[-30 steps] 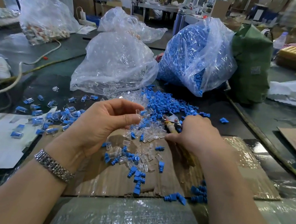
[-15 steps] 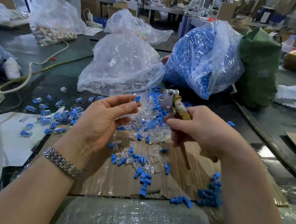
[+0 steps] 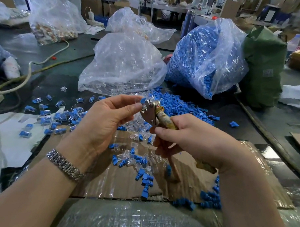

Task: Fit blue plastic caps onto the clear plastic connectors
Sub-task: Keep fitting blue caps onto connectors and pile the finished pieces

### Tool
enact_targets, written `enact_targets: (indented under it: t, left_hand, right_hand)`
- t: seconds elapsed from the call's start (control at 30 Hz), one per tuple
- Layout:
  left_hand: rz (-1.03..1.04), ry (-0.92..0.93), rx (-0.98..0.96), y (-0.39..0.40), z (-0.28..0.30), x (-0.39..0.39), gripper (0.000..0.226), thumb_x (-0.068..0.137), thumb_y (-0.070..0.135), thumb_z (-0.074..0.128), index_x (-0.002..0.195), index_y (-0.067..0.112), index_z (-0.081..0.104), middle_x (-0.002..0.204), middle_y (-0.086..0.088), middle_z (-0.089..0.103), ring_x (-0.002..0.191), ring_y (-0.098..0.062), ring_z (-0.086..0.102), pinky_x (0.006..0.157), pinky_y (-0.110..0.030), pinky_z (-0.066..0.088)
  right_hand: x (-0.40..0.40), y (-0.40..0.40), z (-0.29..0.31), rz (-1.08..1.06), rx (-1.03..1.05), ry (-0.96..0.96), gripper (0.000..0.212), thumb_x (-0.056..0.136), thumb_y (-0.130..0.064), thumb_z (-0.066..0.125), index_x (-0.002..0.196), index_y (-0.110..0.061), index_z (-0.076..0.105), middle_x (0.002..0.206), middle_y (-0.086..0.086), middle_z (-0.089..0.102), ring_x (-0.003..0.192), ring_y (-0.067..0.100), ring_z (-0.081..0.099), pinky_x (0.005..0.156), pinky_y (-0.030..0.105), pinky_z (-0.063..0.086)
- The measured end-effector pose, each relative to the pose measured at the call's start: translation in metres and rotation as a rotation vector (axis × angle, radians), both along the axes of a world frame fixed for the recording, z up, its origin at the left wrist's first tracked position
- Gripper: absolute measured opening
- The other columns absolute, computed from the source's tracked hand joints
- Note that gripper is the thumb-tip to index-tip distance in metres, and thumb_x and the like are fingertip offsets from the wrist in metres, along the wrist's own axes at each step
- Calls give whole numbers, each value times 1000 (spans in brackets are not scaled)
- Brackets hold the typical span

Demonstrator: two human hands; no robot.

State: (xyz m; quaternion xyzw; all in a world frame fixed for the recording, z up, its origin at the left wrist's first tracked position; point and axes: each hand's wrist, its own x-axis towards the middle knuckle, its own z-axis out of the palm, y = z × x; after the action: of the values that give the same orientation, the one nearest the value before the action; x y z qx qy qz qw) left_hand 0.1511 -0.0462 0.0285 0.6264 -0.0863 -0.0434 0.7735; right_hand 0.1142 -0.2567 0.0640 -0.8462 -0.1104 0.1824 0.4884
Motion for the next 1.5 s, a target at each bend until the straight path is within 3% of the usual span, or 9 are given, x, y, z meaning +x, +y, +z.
enact_targets:
  t: [0.17,0.37,0.5,0.7,0.83,1.0,1.23,1.4,1.5]
  left_hand:
    - [53,-101,109,-4,-2,-3,22,74,26,79,96,28,81,102,-1,78,93,-8,70,87,-29,49]
    - [101,-115,150,-6,-2,-7,23,77,23,78,99,20,80,99,-3,79,92,-8,72,87,-37,56]
    - [125,-166,175,-6,-2,-8,22,73,26,77,95,24,80,96,1,79,90,-4,72,79,-17,55]
    - [159,-212,272,-1,-2,-3,16,82,18,77,97,25,77,95,5,78,90,-5,71,79,-13,53]
    - [354,-255,569,15,-3,0,17,89,12,74,92,29,72,87,6,73,79,-6,68,66,-11,54]
    - [617,-231,1132,27,-1,-1,12,85,17,69,95,23,75,103,-7,62,101,-29,61,92,-51,51]
    - [149,-382,1059,-1,0,-13,10,90,9,69,91,19,72,86,9,61,72,2,54,65,-2,42]
    - [39,-413,1046,-8,-5,-14,10,90,18,72,87,27,71,89,12,63,76,-1,57,70,-15,47]
    - [9,-433,1055,-9,-7,-13,8,90,21,71,89,29,73,90,11,61,78,-4,58,74,-22,52]
  right_hand:
    - [0,2,-1,0,-20,-5,27,104,-27,56,96,-2,62,85,8,75,81,26,76,82,44,62]
    - [-1,10,-3,-20,-92,-71,37,105,-38,51,83,-8,57,65,4,65,54,18,65,60,33,59]
    - [-1,11,-4,-18,-104,-65,39,105,-39,50,81,-9,56,59,0,64,52,16,65,53,22,53]
    - [4,0,-3,-38,-87,-17,41,101,-46,55,103,-6,64,80,5,75,67,20,73,63,29,59]
    - [11,-21,-2,-223,-234,-133,36,93,-50,65,88,-15,65,79,5,70,68,19,66,68,38,55]
    - [24,-29,-19,-404,-669,-200,26,85,-30,66,74,-9,56,71,7,57,66,25,55,59,33,39]
    - [26,-22,-25,-444,-792,-107,32,88,-40,69,85,-14,50,98,6,56,97,33,54,91,47,49]
    - [20,-18,-20,-423,-841,-142,57,85,-56,72,122,-17,52,129,12,50,124,36,43,104,54,42]
    - [20,-13,-13,-352,-715,-341,24,89,-40,75,106,-29,62,112,-3,58,113,24,53,99,47,46]
